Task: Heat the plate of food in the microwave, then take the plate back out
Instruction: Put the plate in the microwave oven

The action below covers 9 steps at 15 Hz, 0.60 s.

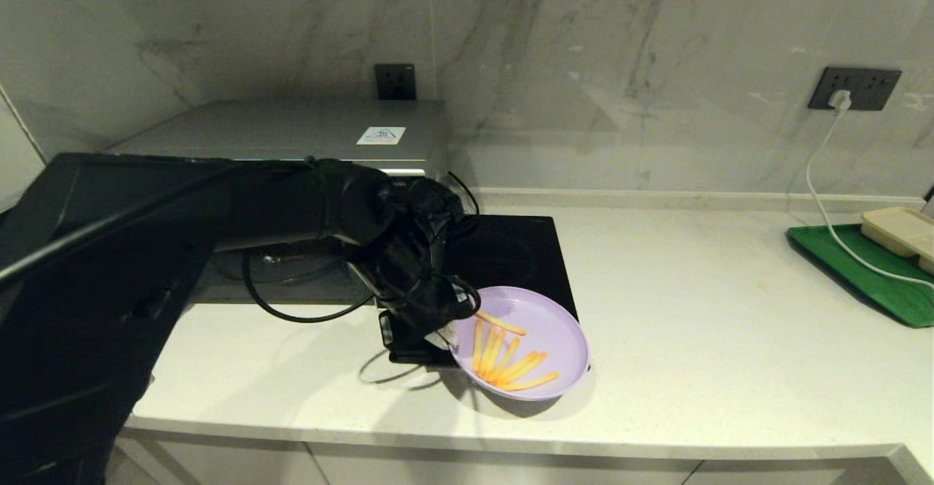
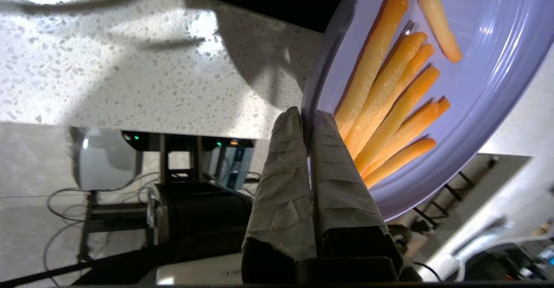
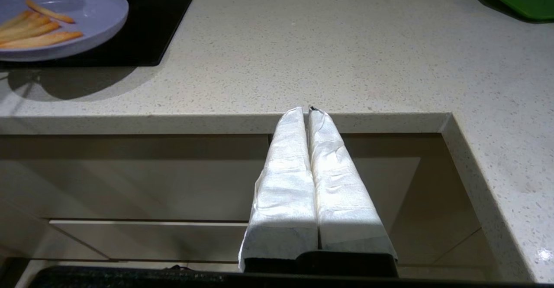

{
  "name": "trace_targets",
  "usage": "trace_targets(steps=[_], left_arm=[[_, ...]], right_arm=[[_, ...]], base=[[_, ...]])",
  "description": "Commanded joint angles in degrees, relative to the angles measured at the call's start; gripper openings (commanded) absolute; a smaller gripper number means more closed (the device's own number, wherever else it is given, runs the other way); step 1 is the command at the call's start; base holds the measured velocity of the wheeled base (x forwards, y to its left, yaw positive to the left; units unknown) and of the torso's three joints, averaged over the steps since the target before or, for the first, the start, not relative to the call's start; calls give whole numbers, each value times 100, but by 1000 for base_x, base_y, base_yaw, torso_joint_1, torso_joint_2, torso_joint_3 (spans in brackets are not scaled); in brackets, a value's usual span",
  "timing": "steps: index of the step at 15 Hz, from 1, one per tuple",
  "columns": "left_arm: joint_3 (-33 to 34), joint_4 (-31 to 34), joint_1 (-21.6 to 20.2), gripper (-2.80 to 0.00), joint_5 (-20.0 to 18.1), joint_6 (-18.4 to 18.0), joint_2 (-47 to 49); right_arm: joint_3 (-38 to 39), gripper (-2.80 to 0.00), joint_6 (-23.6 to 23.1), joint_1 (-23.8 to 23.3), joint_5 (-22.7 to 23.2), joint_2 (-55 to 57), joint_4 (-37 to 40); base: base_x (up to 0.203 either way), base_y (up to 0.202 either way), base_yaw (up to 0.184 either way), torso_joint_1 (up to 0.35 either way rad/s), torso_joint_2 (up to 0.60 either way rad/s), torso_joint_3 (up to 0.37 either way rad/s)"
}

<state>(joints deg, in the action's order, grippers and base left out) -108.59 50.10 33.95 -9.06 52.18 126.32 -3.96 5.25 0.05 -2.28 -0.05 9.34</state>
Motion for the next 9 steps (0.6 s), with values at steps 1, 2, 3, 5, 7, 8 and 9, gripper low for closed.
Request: trace_targets(steps=[1, 2, 3, 5, 7, 8, 9], left_arm=[[179, 12, -151, -280, -282, 23, -341], [313, 9, -224, -280, -413, 12, -443], [491, -2, -280, -280, -457, 6, -556], [1012, -175, -360, -280, -508, -4, -882], [1691, -588, -424, -280, -629, -17, -1321], [2013, -780, -438, -280, -658, -18, -1539], [2254, -908, -450, -280, -673, -16, -1735]], right_arm=[[1, -280, 2, 4, -5, 5, 7], [1, -280, 2, 4, -3, 5, 7], [1, -280, 2, 4, -2, 5, 7], [1, -280, 2, 4, -3, 5, 7], [1, -280, 2, 4, -6, 5, 7], [1, -280, 2, 4, -2, 5, 7], [1, -280, 2, 4, -1, 5, 7]], base=[[0, 0, 0, 0, 0, 0], [0, 0, 0, 0, 0, 0], [0, 0, 0, 0, 0, 0], [0, 0, 0, 0, 0, 0], [0, 0, 0, 0, 0, 0], [0, 0, 0, 0, 0, 0], [0, 0, 0, 0, 0, 0]])
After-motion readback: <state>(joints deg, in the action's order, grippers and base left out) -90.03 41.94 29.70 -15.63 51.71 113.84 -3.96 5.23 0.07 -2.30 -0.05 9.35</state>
